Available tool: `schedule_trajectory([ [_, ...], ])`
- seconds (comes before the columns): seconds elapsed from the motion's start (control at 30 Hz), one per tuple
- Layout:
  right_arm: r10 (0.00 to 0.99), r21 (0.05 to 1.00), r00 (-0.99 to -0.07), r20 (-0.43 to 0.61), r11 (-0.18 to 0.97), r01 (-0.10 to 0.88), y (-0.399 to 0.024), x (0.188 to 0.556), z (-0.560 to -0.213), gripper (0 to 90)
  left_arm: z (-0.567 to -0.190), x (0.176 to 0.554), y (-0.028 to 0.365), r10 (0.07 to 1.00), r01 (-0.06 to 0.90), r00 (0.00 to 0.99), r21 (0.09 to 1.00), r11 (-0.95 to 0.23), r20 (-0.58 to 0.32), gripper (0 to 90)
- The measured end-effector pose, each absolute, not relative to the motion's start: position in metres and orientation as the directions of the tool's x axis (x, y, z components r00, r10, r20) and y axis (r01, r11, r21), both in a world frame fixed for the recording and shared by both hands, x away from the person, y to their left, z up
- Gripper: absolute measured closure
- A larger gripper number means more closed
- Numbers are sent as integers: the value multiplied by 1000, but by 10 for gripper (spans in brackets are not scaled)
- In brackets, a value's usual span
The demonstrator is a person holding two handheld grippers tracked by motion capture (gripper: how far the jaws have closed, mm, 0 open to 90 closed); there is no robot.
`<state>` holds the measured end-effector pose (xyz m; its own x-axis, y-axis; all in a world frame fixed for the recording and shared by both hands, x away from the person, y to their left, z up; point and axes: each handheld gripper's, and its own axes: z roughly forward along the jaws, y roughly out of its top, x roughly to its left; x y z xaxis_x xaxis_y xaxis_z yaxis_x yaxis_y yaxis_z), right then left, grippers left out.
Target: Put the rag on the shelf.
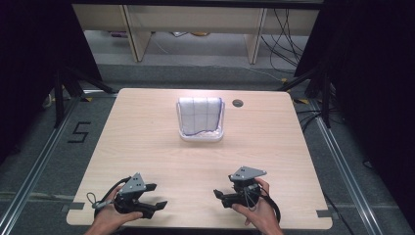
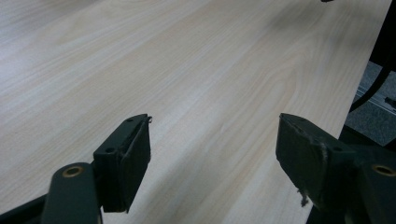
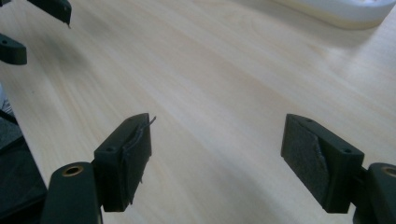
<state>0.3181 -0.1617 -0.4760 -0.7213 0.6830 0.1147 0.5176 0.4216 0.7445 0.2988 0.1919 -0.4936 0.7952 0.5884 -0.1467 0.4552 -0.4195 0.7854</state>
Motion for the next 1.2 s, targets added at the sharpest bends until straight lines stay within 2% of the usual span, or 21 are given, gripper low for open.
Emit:
schedule_trajectory([
  [0.13,675,724,-727,123,441,531,-163,310,-482,211,-494,295,191,586,455,796,790,-411,-153,259],
  [0.17,685,716,-718,122,440,541,-163,309,-484,203,-494,295,192,582,444,803,781,-439,-130,259],
  [0.2,681,713,-724,113,452,536,-164,308,-487,198,-494,293,191,584,455,797,789,-413,-154,259],
  [0.6,690,696,-711,135,445,564,-170,294,-492,188,-498,291,191,585,460,797,779,-426,-150,258],
  [0.63,689,698,-713,133,445,561,-170,294,-492,187,-497,293,193,579,448,806,767,-458,-125,257],
  [0.73,693,707,-711,122,442,552,-171,295,-493,187,-498,291,191,591,469,791,774,-424,-156,257],
  [0.8,706,698,-695,134,431,573,-171,294,-492,188,-498,292,192,586,460,797,775,-434,-145,258],
  [0.87,686,707,-719,111,454,542,-172,296,-493,189,-498,292,192,586,458,797,777,-431,-145,257],
  [1.2,700,705,-704,120,439,557,-171,294,-493,189,-498,294,193,586,458,798,773,-439,-140,252],
])
